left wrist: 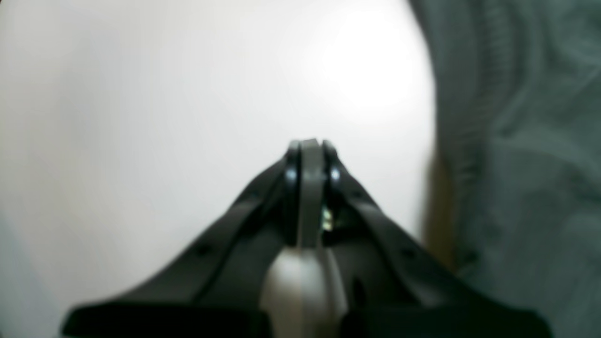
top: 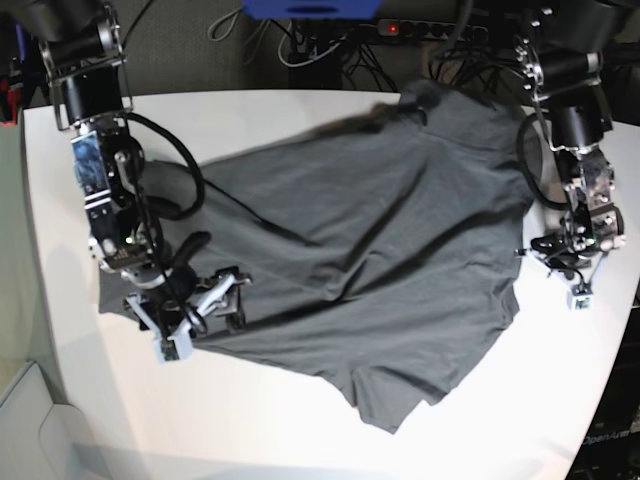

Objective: Layout the t-shirt on the table in an organized manner, then fold the t-shirt properly
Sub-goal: 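Release the left gripper and reposition it along the shirt's side edge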

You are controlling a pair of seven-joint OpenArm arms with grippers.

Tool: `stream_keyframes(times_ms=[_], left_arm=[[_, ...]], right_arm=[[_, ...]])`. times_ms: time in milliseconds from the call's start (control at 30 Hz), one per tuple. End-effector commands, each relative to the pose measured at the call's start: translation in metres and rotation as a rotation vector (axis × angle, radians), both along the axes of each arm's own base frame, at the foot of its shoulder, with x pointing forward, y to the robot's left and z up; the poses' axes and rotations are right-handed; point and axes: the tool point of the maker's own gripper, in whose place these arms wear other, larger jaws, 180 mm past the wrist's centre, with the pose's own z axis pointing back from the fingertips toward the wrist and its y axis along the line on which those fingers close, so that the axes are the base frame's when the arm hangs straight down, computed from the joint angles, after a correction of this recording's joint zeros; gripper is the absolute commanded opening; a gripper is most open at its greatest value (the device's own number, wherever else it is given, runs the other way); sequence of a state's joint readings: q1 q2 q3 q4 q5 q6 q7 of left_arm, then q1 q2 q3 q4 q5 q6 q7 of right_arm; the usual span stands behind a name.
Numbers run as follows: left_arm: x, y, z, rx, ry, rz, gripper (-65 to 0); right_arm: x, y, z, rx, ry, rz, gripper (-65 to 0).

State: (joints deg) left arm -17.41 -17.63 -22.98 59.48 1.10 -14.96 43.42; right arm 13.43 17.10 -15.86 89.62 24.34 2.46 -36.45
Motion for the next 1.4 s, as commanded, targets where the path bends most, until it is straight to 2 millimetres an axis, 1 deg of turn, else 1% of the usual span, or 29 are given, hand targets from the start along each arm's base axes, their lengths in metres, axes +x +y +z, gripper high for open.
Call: stream_keyframes(times_ms=[0,33,67,100,200,267,333,367,433,500,567,667,700,733,800,867,933,967,1000,1067,1167,1200,1300,1367], left_arm=[[0.023,0.007,0.042,0.042,-0.101,-0.010,-64.5],[0.024,0.003,0.056,0.057,-0.113,-0.018,-64.5],[0.026,0.001,0.075,0.079,-0.136,-0.025,-64.5],[0.021,-0.003,0.082,0.091,-0.127,-0.030,-64.5],[0.003,-0.033,0.105,0.084,-0.145,-0.064,-64.5],[-0.010,-0.051,0.111,0.074,-0.147,-0.090,-64.5],[-0.025,-0.065,0.103,0.052,-0.129,-0.098,-64.5],[-0.032,-0.069,0.096,0.038,-0.117,-0.093,-64.5],[-0.046,-0.071,0.080,0.027,-0.076,-0.091,-64.5],[-0.055,-0.071,0.071,0.023,-0.050,-0.087,-64.5],[-0.065,-0.060,0.067,0.018,-0.039,-0.048,-64.5],[-0.071,-0.044,0.065,0.006,-0.037,0.008,-63.6],[-0.073,-0.039,0.063,0.001,-0.032,0.022,-61.7],[-0.075,-0.036,0.060,-0.003,-0.024,0.034,-58.4],[-0.077,-0.029,0.059,-0.007,-0.031,0.055,-48.7],[-0.074,-0.027,0.062,-0.004,-0.071,0.062,-36.0],[-0.071,-0.030,0.063,-0.006,-0.103,0.058,-22.7],[-0.072,-0.032,0.061,-0.008,-0.110,0.051,-18.1],[-0.072,-0.035,0.059,-0.009,-0.110,0.041,-15.8],[-0.070,-0.041,0.052,-0.018,-0.107,0.024,-15.1],[-0.071,-0.049,0.024,-0.061,-0.049,0.013,-15.2],[-0.067,-0.052,0.018,-0.073,-0.040,0.010,-15.2],[-0.070,-0.055,0.000,-0.108,-0.008,0.024,-15.2],[-0.066,-0.056,-0.002,-0.116,-0.020,0.029,-15.9]], right_arm=[[0.009,-0.007,0.018,0.011,-0.060,-0.023,-18.8],[0.008,-0.008,0.018,0.020,-0.059,-0.032,-18.8],[0.008,-0.011,0.017,0.024,-0.056,-0.042,-18.8],[0.007,-0.013,0.016,0.025,-0.054,-0.050,-18.8],[0.004,-0.019,0.014,0.023,-0.047,-0.062,-18.8],[0.005,-0.022,0.014,0.024,-0.047,-0.070,-18.8],[0.005,-0.025,0.014,0.023,-0.047,-0.076,-18.8],[0.005,-0.025,0.014,0.023,-0.047,-0.076,-18.8],[0.005,-0.025,0.014,0.022,-0.047,-0.075,-18.8],[0.004,-0.028,0.013,0.014,-0.044,-0.077,-18.8],[0.000,-0.028,0.009,0.014,-0.035,-0.076,-18.8],[0.000,-0.027,0.008,0.017,-0.031,-0.076,-18.8],[-0.001,-0.027,0.007,0.017,-0.030,-0.076,-18.8],[-0.001,-0.026,0.007,0.021,-0.029,-0.075,-18.8],[-0.001,-0.022,0.007,0.030,-0.029,-0.072,-18.8],[-0.002,-0.021,0.006,0.032,-0.027,-0.072,-18.9],[-0.002,-0.020,0.006,0.031,-0.025,-0.069,-18.9],[-0.002,-0.020,0.006,0.031,-0.025,-0.069,-18.9],[-0.002,-0.020,0.006,0.031,-0.025,-0.069,-18.9],[-0.002,-0.020,0.005,0.030,-0.023,-0.070,-19.0],[-0.002,-0.020,0.005,0.030,-0.023,-0.070,-19.0],[-0.002,-0.020,0.005,0.030,-0.023,-0.070,-19.0],[-0.002,-0.021,0.005,0.030,-0.022,-0.070,-19.0],[-0.002,-0.021,0.004,0.027,-0.021,-0.071,-19.0]])
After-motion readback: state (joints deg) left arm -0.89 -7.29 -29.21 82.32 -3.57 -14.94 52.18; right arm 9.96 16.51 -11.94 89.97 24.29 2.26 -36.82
